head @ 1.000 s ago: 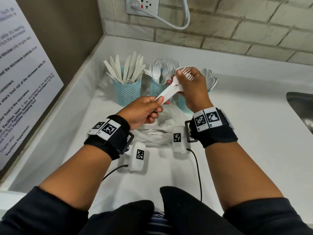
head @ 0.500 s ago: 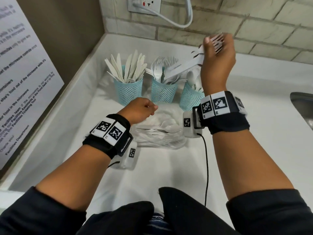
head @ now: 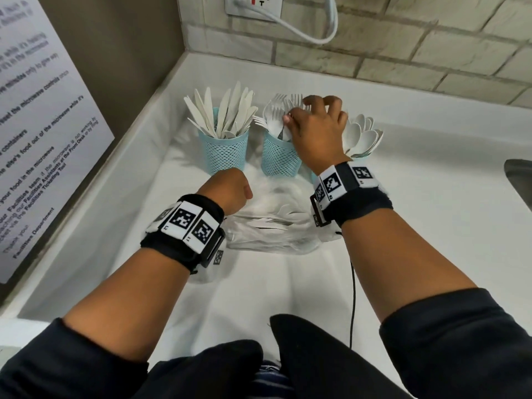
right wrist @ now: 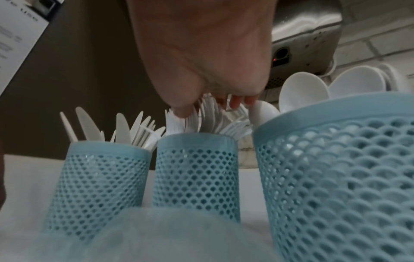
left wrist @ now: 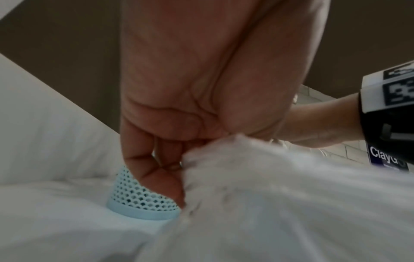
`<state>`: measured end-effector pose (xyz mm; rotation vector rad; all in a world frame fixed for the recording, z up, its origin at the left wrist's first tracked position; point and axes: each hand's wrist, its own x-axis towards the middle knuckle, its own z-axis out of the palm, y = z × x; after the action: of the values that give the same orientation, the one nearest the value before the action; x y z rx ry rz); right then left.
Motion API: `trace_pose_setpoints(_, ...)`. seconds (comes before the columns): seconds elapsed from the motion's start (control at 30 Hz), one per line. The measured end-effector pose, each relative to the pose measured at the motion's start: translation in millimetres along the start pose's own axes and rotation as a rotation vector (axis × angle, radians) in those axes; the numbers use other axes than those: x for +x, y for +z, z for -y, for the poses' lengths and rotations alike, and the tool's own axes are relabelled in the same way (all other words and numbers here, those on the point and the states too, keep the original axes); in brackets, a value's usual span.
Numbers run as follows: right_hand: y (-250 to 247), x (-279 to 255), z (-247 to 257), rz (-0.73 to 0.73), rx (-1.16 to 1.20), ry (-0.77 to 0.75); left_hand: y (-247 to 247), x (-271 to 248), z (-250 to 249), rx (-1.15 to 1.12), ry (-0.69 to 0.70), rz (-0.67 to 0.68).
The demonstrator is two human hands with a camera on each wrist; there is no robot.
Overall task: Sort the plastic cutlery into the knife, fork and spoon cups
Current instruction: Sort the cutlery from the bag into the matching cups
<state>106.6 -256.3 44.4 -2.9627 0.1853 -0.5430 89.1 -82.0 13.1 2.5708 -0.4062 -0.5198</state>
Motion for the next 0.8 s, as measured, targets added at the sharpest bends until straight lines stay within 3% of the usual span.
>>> trace_pose_setpoints(0.1,-9.2,-0.8,0.0,0.045,-0.015,-0.006,2.0,-0.1,-1.2,0.039,-0.010,-0.010)
trace_pose_setpoints(0.2,-22.3,-2.0,1.0,0.008,0.039,-0.021,7.1,-5.2,-9.3,0.306,-0.006,-0.043)
trace_pose_setpoints(0.3,-38.7,-8.7,5.1,-0.020,0.233,-0.117,13.8,-10.9,-20.1,0.458,0.108,-0.085)
trace_pose_setpoints(0.37,-47.6,-16.3,6.6,0.166,0.275,-0.138,19.5,-9.7,-24.5,0.468,0.188,-0.009)
trace_pose_setpoints(0.5,-36.7,-28.5,3.0,0.652,-0.008,-0.064,31.2,-3.6,-25.9,0.400,0.220,0.103)
trace_pose_setpoints(0.8,-3.0,-55.8,-17.0,0.806,-0.043,0.119,43.2,5.5,-23.1,0.345,0.247,0.187)
